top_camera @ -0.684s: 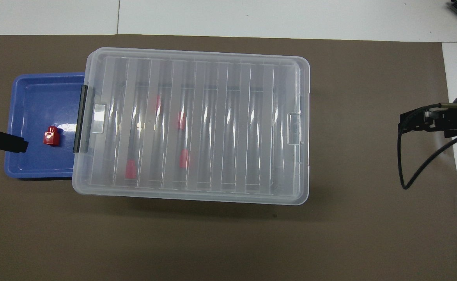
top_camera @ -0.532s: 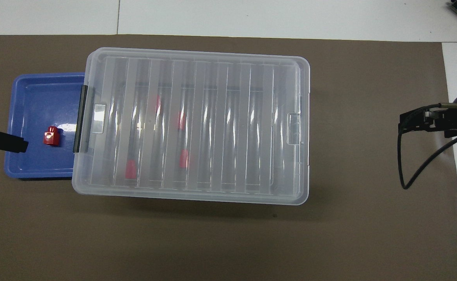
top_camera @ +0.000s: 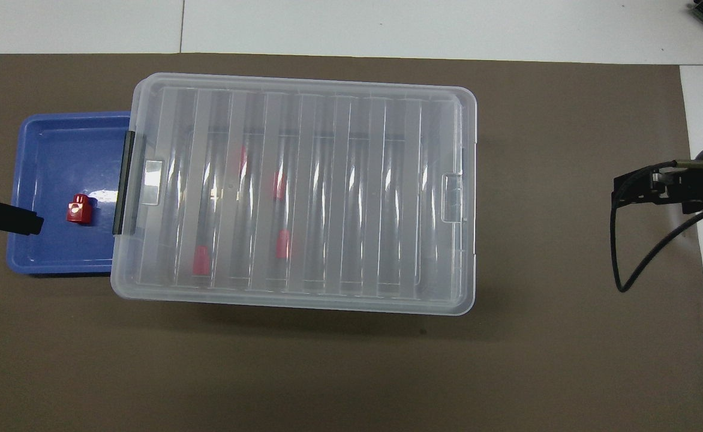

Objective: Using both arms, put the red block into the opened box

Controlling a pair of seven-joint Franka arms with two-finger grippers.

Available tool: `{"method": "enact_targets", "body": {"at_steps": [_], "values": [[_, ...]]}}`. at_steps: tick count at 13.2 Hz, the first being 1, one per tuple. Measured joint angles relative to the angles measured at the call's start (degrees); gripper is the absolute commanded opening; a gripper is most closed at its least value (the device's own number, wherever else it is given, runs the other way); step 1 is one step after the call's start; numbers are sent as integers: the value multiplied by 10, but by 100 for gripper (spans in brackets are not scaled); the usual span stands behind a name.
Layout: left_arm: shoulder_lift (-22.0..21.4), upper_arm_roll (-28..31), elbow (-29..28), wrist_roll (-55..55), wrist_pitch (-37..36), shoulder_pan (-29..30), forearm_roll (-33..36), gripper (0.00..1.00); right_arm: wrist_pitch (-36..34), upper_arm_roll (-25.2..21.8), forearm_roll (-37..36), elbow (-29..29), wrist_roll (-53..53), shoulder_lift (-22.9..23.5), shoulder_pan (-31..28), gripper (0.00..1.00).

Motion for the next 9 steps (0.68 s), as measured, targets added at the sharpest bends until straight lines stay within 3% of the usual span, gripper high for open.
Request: {"method": "enact_targets", "body": {"at_steps": [5,7,8,9], "values": [[0,0,0,0,0,0,0,100,111,2,1,-72,31,-4,8,90],[0,0,0,0,0,0,0,100,166,4,2,-101,44,-4,29,68],[0,0,0,0,0,0,0,100,182,5,2,-111,61,-4,44,68],[0,0,0,0,0,0,0,100,195,5,2,-119,78,-4,58,77]]}}
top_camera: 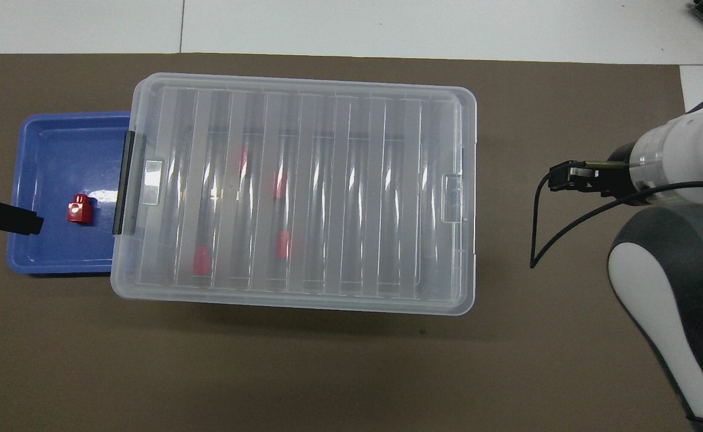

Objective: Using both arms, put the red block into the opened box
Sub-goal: 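Reach the right gripper to the lid edge farthest from the tray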

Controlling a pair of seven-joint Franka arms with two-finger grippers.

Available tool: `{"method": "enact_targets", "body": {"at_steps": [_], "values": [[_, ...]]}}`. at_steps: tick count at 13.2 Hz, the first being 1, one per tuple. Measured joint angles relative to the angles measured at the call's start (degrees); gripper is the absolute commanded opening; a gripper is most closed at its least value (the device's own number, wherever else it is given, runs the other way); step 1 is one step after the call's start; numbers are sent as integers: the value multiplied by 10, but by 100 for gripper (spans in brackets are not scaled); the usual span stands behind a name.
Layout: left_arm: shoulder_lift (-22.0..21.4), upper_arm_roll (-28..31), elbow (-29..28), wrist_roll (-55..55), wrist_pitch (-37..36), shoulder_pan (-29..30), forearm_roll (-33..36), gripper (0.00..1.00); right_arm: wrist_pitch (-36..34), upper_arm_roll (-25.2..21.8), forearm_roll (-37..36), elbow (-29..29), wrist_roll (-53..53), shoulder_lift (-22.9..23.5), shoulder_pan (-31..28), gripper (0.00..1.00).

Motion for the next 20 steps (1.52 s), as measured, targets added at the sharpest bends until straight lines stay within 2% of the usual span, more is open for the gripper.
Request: {"method": "enact_targets", "body": {"at_steps": [1,6,10,20], "values": [[0,0,0,0,0,0,0,100,21,1,0,-8,13,0,14,95],[0,0,0,0,0,0,0,100,108,1,0,-59,48,11,55,96],[0,0,0,0,0,0,0,100,114,2,0,-84,56,13,82,96],[0,0,0,0,0,0,0,100,115,2,0,-120,53,9,83,96]]}}
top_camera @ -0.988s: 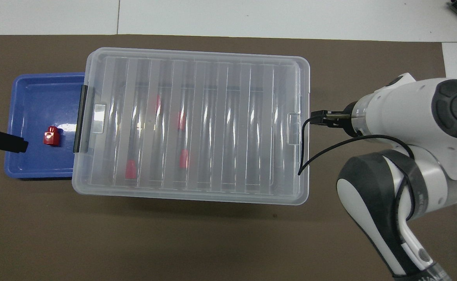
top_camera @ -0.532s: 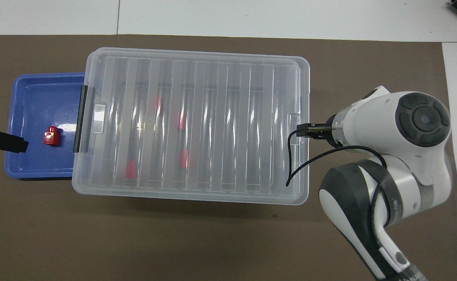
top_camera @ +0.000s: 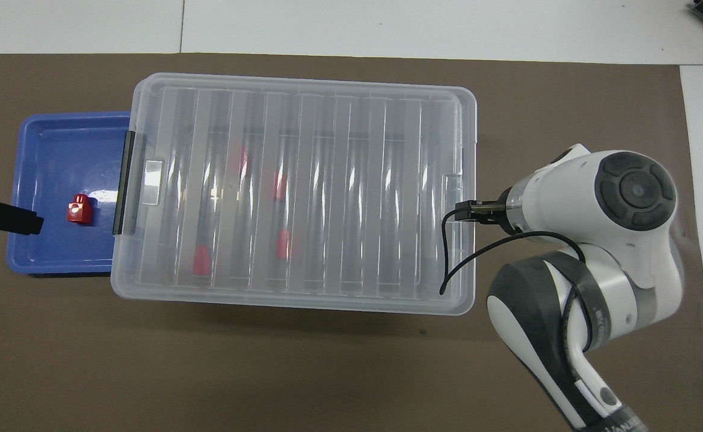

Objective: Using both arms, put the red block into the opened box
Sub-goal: 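Slide the clear lid away from the blue tray with the right gripper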

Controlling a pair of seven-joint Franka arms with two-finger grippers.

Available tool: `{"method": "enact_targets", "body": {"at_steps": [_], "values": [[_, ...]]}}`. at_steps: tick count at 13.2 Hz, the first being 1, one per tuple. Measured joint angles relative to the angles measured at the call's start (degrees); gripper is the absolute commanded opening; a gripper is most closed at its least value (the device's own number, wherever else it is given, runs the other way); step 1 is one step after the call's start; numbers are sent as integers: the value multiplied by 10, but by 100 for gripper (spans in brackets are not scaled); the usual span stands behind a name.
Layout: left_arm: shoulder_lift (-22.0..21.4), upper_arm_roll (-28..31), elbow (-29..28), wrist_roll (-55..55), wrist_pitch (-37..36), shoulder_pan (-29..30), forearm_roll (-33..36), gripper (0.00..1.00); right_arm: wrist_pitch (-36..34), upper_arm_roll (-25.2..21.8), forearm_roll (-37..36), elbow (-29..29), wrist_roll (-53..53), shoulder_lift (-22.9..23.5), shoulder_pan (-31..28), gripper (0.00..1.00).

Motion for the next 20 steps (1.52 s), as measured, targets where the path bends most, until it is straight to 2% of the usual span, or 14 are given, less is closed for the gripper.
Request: {"method": "enact_targets", "body": {"at_steps": [7,12,20], "values": [[0,0,0,0,0,0,0,100,-18,-1,0,-9,-73,-7,-13,97],[0,0,0,0,0,0,0,100,-37,-4,0,-15,-247,-11,-100,99],[0,0,0,0,0,0,0,100,-42,-4,0,-16,-386,-12,-168,100]]}}
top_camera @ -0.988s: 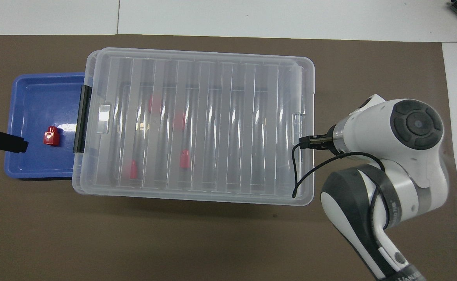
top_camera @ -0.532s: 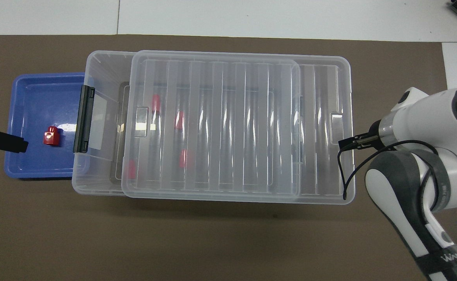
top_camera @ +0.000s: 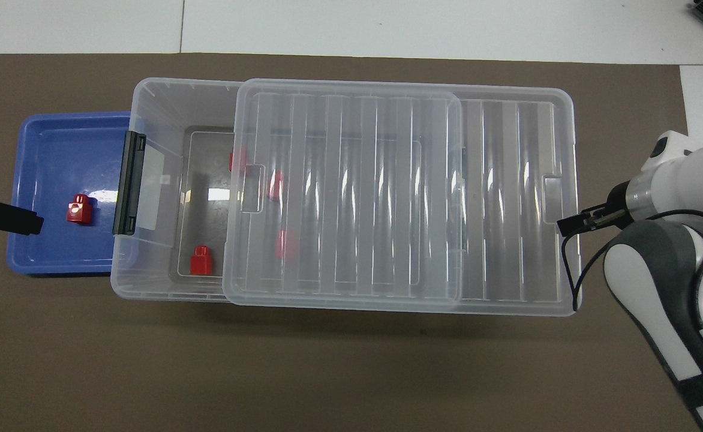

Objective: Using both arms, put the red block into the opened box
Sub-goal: 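Slide the clear lid away from the blue tray with the right gripper, then release the lid and draw the right gripper back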

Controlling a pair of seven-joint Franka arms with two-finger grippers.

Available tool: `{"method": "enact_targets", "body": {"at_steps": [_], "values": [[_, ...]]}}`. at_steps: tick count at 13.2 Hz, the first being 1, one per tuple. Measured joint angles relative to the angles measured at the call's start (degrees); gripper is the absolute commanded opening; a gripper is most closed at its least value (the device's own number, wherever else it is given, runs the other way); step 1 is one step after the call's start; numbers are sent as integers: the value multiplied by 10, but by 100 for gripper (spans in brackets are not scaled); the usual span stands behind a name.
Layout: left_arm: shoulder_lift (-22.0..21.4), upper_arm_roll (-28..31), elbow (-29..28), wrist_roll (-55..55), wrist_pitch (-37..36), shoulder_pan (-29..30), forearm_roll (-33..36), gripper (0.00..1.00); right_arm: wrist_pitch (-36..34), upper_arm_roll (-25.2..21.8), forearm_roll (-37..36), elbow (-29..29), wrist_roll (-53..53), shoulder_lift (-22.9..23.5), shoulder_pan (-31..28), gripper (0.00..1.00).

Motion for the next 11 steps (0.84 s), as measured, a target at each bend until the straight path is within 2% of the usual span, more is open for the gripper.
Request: {"method": "enact_targets", "body": {"at_steps": [6,11], "values": [[0,0,0,0,0,0,0,100,0,0,-1,0,-74,0,-51,100],[0,0,0,0,-1,0,0,100,0,0,-1,4,-83,1,-59,100]]}}
